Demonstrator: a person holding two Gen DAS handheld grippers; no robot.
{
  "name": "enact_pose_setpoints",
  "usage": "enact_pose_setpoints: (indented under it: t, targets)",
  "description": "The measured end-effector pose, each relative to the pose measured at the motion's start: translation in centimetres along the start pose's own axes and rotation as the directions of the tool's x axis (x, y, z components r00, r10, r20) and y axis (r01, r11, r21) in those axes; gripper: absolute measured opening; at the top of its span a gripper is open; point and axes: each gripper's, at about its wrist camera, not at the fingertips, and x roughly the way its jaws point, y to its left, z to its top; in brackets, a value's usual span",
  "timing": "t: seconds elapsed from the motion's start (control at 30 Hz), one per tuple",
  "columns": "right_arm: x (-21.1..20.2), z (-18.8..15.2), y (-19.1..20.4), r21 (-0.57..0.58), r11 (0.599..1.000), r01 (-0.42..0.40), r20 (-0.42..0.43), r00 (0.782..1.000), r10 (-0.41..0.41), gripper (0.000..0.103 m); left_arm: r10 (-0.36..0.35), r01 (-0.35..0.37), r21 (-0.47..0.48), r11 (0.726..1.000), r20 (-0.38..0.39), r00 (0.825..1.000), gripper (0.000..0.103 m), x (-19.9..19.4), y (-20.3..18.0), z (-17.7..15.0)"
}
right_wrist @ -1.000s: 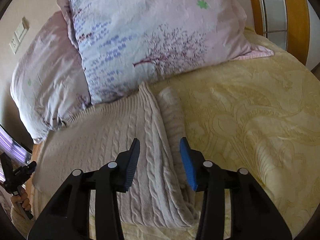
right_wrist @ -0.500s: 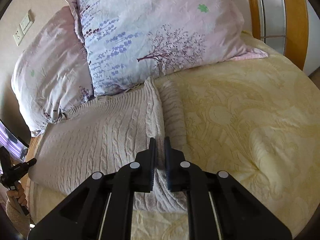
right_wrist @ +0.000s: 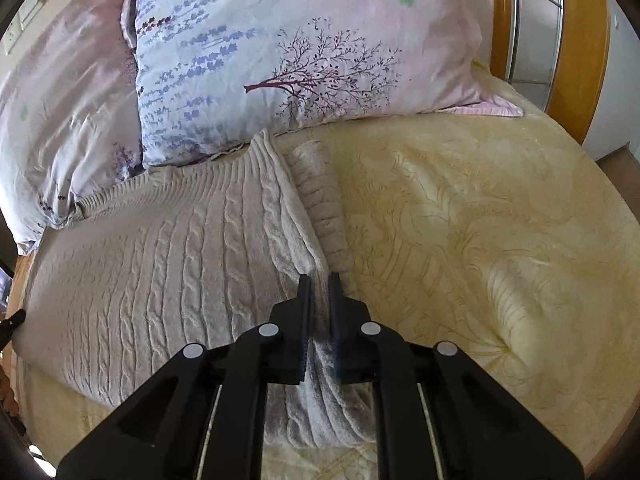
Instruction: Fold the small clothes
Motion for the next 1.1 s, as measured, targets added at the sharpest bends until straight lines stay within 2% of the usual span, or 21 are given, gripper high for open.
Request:
enact_pose_setpoints:
  t: [0.07, 0.1, 0.13, 0.2, 0.3, 0.4, 0.5, 0.6, 0.67, 0.83, 0.97, 1.0, 1.07, 1.1]
  targets:
    - [-0.5, 0.0, 0.3, -0.018, 1.0, 0.017, 0.005, 1.0, -0.017, 0.012, -0.004, 0.004, 0.011, 1.0, -0.001, 1.0, 0.01, -0.2, -0.3, 0.1]
    - [-1.1, 0.1, 0.5, -0.017, 1.0, 0.021, 0.014, 1.0, -0.021, 0.02, -0.005, 0.005, 0.013, 1.0, 0.006, 1.0, 0.011, -0.5, -0.4, 0.2]
    - [-1.6, 0.2, 0.6, -0.016, 1.0, 0.022, 0.027, 0.999, -0.021, 0.033, -0.001, 0.0, 0.018, 1.0, 0.018, 1.0, 0.018, -0.9, -0.5, 0.3]
    - [-3.0, 0.4, 1.5, -0.032, 0.999, -0.014, 0.089, 0.996, 0.017, 0.043, 0.014, -0.017, 0.039, 0.999, 0.073, 0.997, 0.03, -2.1, -1.1, 0.6]
    - [-3.3, 0.8, 4.4, -0.122, 0.988, -0.093, 0.105, 0.989, 0.107, 0.043, 0.026, -0.039, 0.098, 0.994, 0.132, 0.991, 0.037, -3.2, -3.0, 0.8]
    - [-2.1, 0.7, 7.4, -0.197, 0.97, -0.146, 0.057, 0.985, 0.16, 0.043, 0.0, -0.014, 0.141, 0.99, 0.096, 0.995, 0.039, -2.2, -4.8, 0.7]
    - [-0.7, 0.4, 9.9, -0.26, 0.955, -0.14, 0.024, 0.988, 0.152, 0.043, 0.026, -0.034, 0.154, 0.988, 0.059, 0.998, 0.039, -0.7, -5.2, 0.4]
    - [1.8, -0.1, 10.6, -0.283, 0.952, -0.118, -0.059, 0.993, 0.105, 0.044, 0.054, -0.053, 0.128, 0.99, 0.002, 0.999, 0.039, 1.1, -4.3, 0.0]
    - [1.7, -0.7, 10.7, -0.312, 0.944, -0.109, -0.024, 0.994, 0.107, 0.045, 0.053, -0.054, 0.135, 0.989, 0.008, 0.999, 0.039, 1.2, -4.1, -0.4]
    - [1.6, -0.4, 10.6, -0.304, 0.947, -0.104, -0.029, 0.995, 0.1, 0.045, 0.071, -0.072, 0.155, 0.985, 0.014, 0.997, 0.038, 1.0, -4.4, -0.7]
    - [0.7, -0.1, 10.8, -0.274, 0.958, -0.083, -0.053, 0.996, 0.071, 0.049, -0.006, 0.005, 0.058, 0.998, 0.004, 1.0, 0.04, -0.8, -3.2, 0.0]
    - [0.4, 0.2, 11.0, -0.251, 0.964, -0.087, -0.063, 0.995, 0.074, 0.054, -0.03, 0.03, 0.015, 0.999, 0.005, 1.0, 0.044, -1.2, -2.5, 0.5]
    - [-0.1, 0.6, 11.6, -0.23, 0.964, -0.131, -0.06, 0.991, 0.12, 0.059, -0.049, 0.05, -0.068, 0.996, 0.021, 0.999, 0.051, -1.7, -1.3, 1.6]
    - [-0.5, 0.7, 12.3, -0.236, 0.96, -0.148, -0.047, 0.989, 0.141, 0.063, -0.05, 0.052, -0.101, 0.994, 0.024, 0.998, 0.052, -1.7, -0.7, 2.1]
